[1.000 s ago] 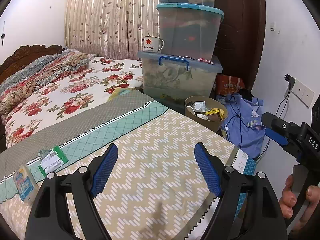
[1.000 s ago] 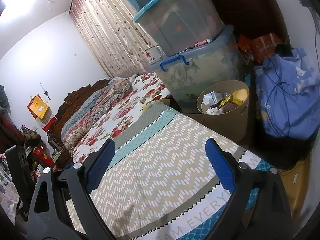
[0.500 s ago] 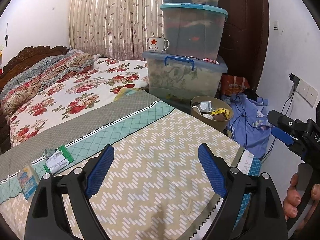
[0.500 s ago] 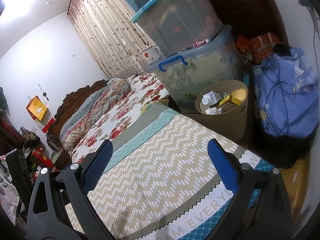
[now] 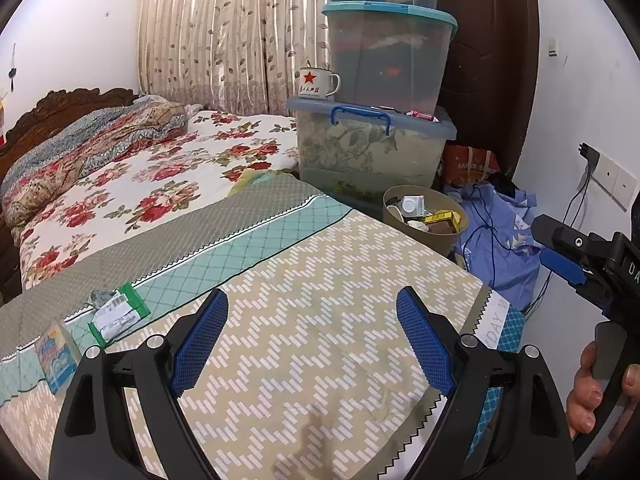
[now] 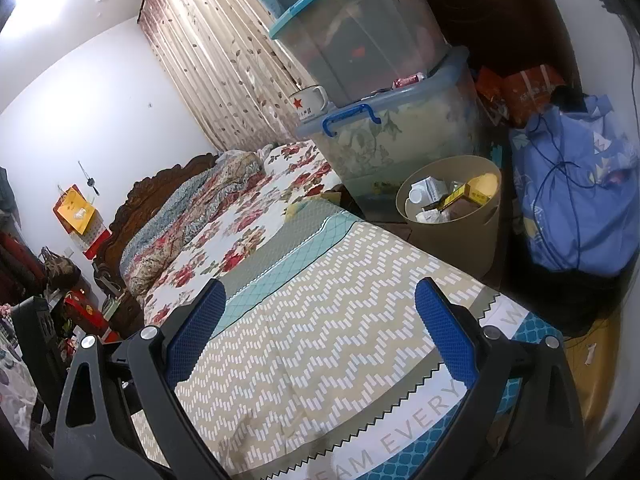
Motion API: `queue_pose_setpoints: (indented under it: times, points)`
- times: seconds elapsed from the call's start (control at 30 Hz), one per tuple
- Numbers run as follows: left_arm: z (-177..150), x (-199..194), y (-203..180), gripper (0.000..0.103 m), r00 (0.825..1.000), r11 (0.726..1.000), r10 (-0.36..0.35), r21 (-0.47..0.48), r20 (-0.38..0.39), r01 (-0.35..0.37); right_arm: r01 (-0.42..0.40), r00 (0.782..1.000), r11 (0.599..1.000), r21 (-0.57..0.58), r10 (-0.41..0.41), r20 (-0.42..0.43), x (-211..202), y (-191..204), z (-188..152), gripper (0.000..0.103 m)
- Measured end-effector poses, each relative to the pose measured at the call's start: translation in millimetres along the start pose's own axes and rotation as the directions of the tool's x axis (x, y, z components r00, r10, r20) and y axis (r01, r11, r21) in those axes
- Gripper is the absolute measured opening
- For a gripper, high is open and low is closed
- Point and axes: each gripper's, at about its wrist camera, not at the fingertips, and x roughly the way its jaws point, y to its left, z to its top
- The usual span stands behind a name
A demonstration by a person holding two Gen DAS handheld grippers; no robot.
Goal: Collect trash
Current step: 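Move both open tools back above the bed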
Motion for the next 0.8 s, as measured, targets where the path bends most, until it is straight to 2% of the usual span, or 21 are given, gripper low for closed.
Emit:
queue_pose_setpoints:
  times: [0.33,0.8]
  points:
    - [-6,0,9,0.087,1.0,1.0,0.016,-0.02,-0.014,-0.016,-0.008,0.999,1.0,-0.011,0.008,-0.036,10,5,-6,0.095]
    - [-10,0,22,0.088,1.0,0.999,0.015,-0.052,-0.024,-0.017,-0.011,0.998,0.999,-0.03,0.01,-0.056,17,16,-12,0.095]
